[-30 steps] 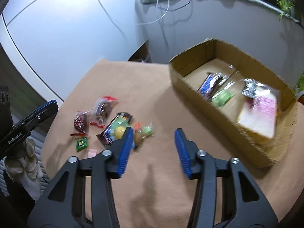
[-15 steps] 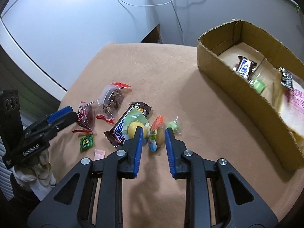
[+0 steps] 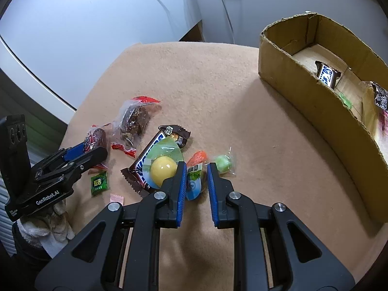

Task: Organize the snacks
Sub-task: 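Move the left gripper to the red chocolate packet while the right moves to the orange-capped candy, then grasp the red chocolate packet with the left gripper while the right grasps the orange-capped candy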

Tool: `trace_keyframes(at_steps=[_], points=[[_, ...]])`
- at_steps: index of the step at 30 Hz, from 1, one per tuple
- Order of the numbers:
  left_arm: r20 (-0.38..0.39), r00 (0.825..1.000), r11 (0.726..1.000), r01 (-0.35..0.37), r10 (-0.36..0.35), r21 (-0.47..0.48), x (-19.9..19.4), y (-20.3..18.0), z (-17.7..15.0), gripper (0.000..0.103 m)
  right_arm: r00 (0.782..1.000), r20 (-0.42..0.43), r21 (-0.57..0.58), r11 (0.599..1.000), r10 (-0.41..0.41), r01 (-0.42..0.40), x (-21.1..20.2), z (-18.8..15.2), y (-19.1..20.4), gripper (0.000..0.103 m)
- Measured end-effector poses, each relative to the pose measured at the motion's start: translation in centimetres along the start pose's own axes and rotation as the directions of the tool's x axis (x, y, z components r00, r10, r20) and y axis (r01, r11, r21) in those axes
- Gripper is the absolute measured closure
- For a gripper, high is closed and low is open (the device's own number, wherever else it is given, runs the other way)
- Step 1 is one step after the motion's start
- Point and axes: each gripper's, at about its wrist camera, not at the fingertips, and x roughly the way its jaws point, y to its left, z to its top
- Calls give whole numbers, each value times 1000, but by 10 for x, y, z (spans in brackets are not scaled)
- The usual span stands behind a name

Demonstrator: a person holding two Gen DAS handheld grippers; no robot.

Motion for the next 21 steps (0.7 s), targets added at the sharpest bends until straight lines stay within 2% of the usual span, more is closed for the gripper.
trace_keyframes(at_steps=[4, 12, 17, 21], points=[[0, 1000, 1000, 3, -3, 4, -1, 1, -1, 52, 1000, -1, -50, 998, -25, 25, 2, -2, 10, 84], [2, 1000, 1000, 1, -2, 17, 0, 0, -1, 53, 999, -14, -76, 996, -43, 41, 3, -8, 15, 81], [6, 1000, 1000, 3, -3, 22, 1, 0, -2, 58, 999, -26, -64, 998, -18, 17, 9, -6, 11, 80], [13, 1000, 1000, 0, 0, 29, 0, 0, -3, 60, 1000, -13, -88, 996, -29, 27, 12, -8, 15, 79]])
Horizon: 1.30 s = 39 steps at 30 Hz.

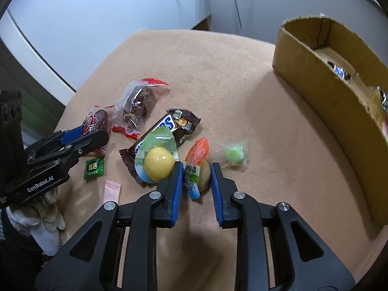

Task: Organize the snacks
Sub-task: 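Grasp the red chocolate packet with the left gripper while the right grasps the orange-capped candy, then carry the red packet with the left gripper while the right carries the orange-capped candy to the box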

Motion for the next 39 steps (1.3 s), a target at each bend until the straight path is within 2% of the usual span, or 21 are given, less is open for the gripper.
trace_keyframes(at_steps=[8, 19, 28, 39], points=[[13, 1000, 1000, 3, -3, -13, -3, 3, -1, 70, 999, 42, 14, 1000, -12, 12, -12, -7, -4, 81], [63, 998, 1000, 4, -2, -29, -23, 4, 3, 70, 992, 122, 25, 999, -29, 26, -47, -9, -7, 81], [130, 991, 999, 43, -43, 5, -42, -18, 22, 70, 978, 200, 76, 996, -58, 44, -91, -9, -30, 81], [163, 981, 993, 96, -106, 65, -37, -58, 54, 70, 956, 264, 157, 984, -126, 86, -135, -4, -79, 81]])
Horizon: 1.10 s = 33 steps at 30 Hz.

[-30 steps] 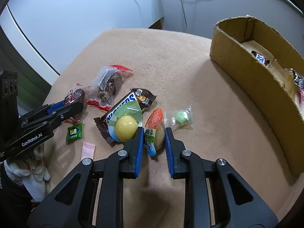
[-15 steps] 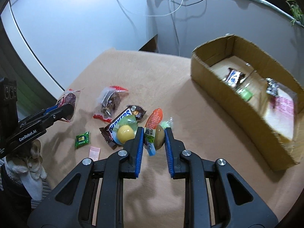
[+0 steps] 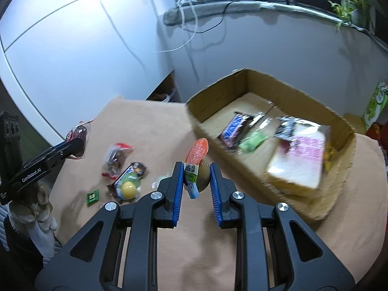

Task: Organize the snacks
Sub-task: 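Carry the red packet with the left gripper while the right carries the orange-capped candy to the box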

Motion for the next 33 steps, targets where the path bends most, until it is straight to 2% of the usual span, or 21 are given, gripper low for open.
trace_keyframes(at_steps=[8, 19, 33], points=[[0, 999, 997, 41, -41, 61, 26, -35, 25, 70, 999, 31, 52, 998, -44, 42, -11, 10, -36, 81], [-31, 995, 987, 95, -92, 127, 71, -80, 52, 70, 994, 27, 95, 990, -106, 103, -13, 19, -78, 81], [-98, 989, 977, 130, -115, 168, 119, -116, 59, 70, 986, 2, 168, 972, -166, 164, -4, 20, -129, 80]])
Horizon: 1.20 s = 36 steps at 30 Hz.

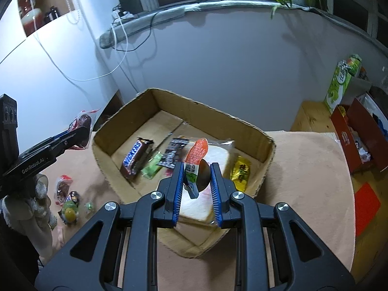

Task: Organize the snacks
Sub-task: 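Carry the red packet with the left gripper while the right carries the orange-capped candy to the box, then open both grippers to drop the red packet and orange-capped candy into the box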

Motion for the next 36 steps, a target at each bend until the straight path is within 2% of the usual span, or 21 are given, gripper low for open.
trace_keyframes(at_steps=[19, 23, 24, 25, 26, 27, 28, 36], points=[[-25, 1000, 999, -6, 7, 47, 28, -24, 8, 70, 999, -21, 6, 1000, -24, 25, 14, 2, -12, 80], [-29, 1000, 998, -10, 12, 57, 30, -27, 8, 67, 999, -15, -2, 999, -37, 37, 13, 1, -11, 79], [-30, 999, 998, -14, 16, 59, 30, -27, 8, 64, 999, -13, -5, 999, -38, 37, 12, 1, -11, 72], [-28, 999, 998, -18, 19, 60, 30, -28, 8, 54, 999, -10, -7, 999, -38, 38, 11, 1, -10, 54], [-23, 999, 998, -22, 24, 61, 29, -29, 9, 47, 999, -2, -10, 999, -42, 42, 10, 1, -9, 44], [-19, 1000, 998, -23, 25, 62, 28, -29, 9, 46, 999, 13, -13, 999, -48, 48, 8, 1, -8, 30], [-18, 1000, 998, -23, 24, 64, 28, -30, 9, 46, 998, 27, -18, 998, -52, 53, 5, 1, -7, 27], [-17, 1000, 998, -21, 22, 58, 26, -30, 9, 46, 998, 27, -38, 998, -57, 58, 1, 2, 2, 26]])
